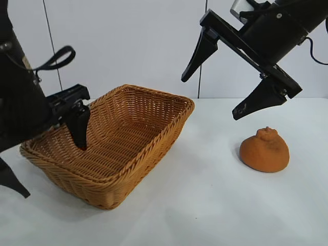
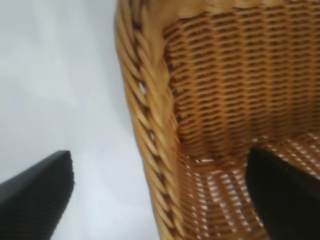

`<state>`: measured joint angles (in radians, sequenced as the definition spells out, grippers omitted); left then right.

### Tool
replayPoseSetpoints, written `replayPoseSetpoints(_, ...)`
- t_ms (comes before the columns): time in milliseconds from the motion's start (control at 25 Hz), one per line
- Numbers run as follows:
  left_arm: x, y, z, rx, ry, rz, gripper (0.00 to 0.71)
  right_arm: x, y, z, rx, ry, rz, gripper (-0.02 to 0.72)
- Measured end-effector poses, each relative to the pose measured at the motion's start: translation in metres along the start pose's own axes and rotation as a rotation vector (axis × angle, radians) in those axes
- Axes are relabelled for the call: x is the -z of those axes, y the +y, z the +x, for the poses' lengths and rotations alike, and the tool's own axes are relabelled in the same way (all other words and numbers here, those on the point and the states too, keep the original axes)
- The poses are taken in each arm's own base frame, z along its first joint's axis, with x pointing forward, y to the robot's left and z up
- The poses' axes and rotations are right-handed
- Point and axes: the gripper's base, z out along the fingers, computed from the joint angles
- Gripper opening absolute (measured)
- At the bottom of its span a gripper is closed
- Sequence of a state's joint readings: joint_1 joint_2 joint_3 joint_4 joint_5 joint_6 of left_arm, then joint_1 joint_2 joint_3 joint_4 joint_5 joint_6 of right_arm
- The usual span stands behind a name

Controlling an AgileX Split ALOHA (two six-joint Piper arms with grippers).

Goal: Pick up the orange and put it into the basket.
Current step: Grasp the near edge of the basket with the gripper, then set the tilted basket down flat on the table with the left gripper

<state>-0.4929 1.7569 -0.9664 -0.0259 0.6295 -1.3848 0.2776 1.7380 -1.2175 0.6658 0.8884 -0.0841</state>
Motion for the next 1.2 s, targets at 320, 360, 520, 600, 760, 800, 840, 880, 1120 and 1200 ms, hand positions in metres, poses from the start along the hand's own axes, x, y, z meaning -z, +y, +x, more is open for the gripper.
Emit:
replayPoseSetpoints(320,-0.028,-0.004,-0.002,0.004,-0.006,0.006,0.650,0.000,0.000,0.001,0.000,0.008,-0.001,0.694)
replayPoseSetpoints(360,-0.028,-0.004,-0.002,0.004,-0.007,0.008,0.636,0.000,0.000,0.001,0.000,0.011,-0.001,0.694)
replayPoseSetpoints(520,-0.028,-0.004,-0.002,0.006,-0.006,0.010,0.475,0.000,0.000,0.001,0.000,0.016,-0.001,0.694)
replayPoseSetpoints(600,-0.028,-0.004,-0.002,0.006,-0.006,0.010,0.335,0.000,0.000,0.001,0.000,0.016,-0.001,0.694)
replayPoseSetpoints(760,-0.028,-0.004,-0.002,0.030,-0.002,0.011,0.098,0.000,0.000,0.002,0.000,0.017,-0.001,0.694)
replayPoseSetpoints(800,-0.028,-0.005,-0.002,0.030,-0.003,0.016,0.086,0.000,0.000,0.002,0.000,0.017,-0.001,0.694)
replayPoseSetpoints(840,-0.028,-0.005,-0.003,0.030,-0.003,0.017,0.086,0.000,0.000,0.002,0.000,0.017,-0.001,0.694)
replayPoseSetpoints(880,-0.027,-0.005,-0.004,0.033,0.000,0.016,0.086,0.000,0.000,0.002,0.000,0.018,-0.002,0.694)
replayPoseSetpoints(1120,-0.014,-0.018,-0.037,-0.033,0.023,0.069,0.085,0.000,0.000,0.002,0.000,0.020,-0.002,0.694)
replayPoseSetpoints(1200,-0.009,-0.021,-0.050,-0.051,0.042,0.090,0.085,0.000,0.000,0.002,0.000,0.020,-0.002,0.694)
